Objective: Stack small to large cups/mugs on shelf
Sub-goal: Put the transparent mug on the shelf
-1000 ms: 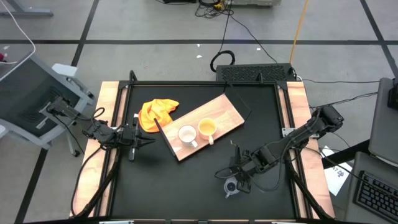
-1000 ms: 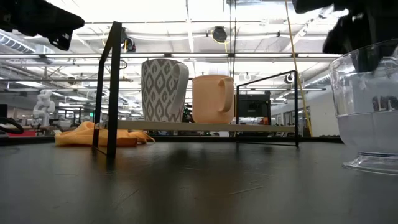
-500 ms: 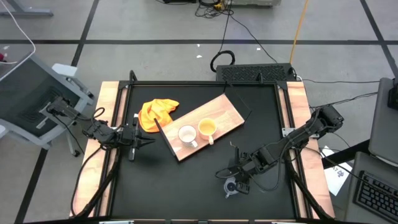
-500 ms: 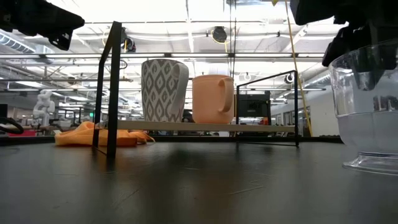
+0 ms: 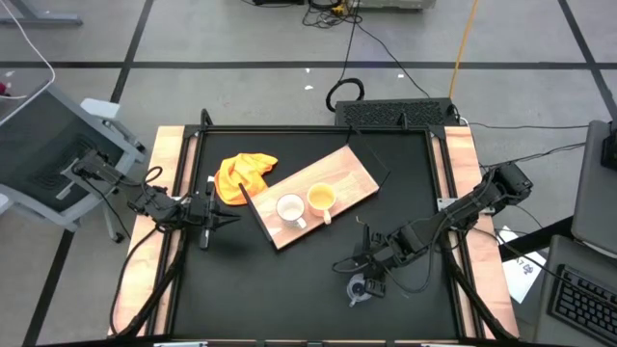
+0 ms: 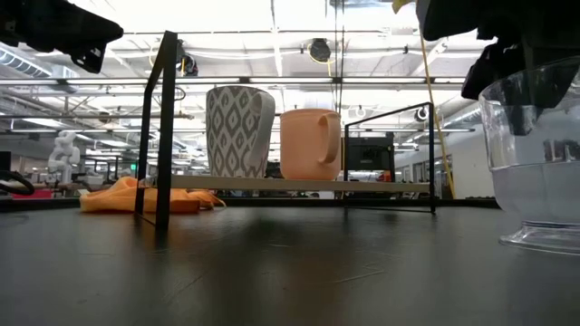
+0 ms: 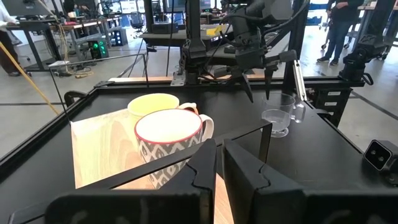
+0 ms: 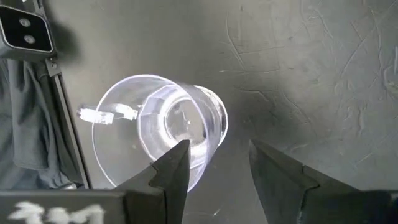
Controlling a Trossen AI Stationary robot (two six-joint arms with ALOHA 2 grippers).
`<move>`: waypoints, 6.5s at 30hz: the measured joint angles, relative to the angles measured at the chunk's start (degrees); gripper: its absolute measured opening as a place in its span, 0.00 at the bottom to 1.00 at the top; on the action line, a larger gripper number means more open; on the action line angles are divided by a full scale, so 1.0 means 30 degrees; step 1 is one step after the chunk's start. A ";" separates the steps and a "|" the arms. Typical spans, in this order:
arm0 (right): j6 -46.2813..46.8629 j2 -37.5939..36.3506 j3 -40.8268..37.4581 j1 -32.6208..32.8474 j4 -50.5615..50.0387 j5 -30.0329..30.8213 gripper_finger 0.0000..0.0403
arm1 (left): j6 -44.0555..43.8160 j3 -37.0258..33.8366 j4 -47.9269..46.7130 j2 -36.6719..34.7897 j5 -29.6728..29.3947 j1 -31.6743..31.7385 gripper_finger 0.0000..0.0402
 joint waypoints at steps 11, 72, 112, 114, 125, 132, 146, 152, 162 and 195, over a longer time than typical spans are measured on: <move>-0.0501 0.0000 0.0000 0.0022 -0.0005 0.0002 0.39 | 0.0000 0.0000 -0.0006 -0.0004 0.0002 0.0006 0.08; -0.2844 0.1107 0.0022 0.0258 0.0090 -0.0073 0.08 | -0.0007 0.0000 -0.0108 -0.0006 0.0022 0.0000 0.08; -1.8570 -0.0862 0.0007 0.0553 -0.2201 0.4306 0.00 | 0.0440 0.0000 -0.0108 -0.0003 0.0007 0.0006 0.08; -1.8585 -0.1517 0.0007 0.0170 -0.2541 0.4298 0.00 | 0.0415 0.0000 -0.0115 -0.0006 0.0001 0.0001 0.08; -2.0078 -0.3817 0.0022 -0.2350 -0.3582 0.4014 0.00 | 0.0408 0.0000 -0.0963 -0.0006 -0.0029 0.0006 0.08; -1.9971 -0.6173 0.0022 -0.2994 -0.4041 0.3942 0.00 | 0.0423 0.0000 -0.0952 -0.0006 -0.0035 0.0006 0.08; -1.8548 -1.0040 -0.1012 -0.3166 -0.5596 0.5031 0.00 | 0.0563 0.0000 -0.0948 0.0000 -0.0036 0.0006 0.08; -1.9126 -1.1044 -0.2551 -0.4363 -0.4955 0.5027 0.00 | 0.0605 0.0000 -0.0946 0.0002 -0.0036 0.0000 0.08; -2.3336 -0.9957 -0.3004 -0.8836 -0.1973 0.1771 0.00 | 0.0845 0.0000 -0.1039 0.0002 -0.0029 0.0004 0.08; -3.0544 -0.0284 0.4860 -1.5824 -0.5113 -0.1086 0.00 | 0.0978 0.0000 -0.1131 -0.0006 -0.0036 0.0006 0.08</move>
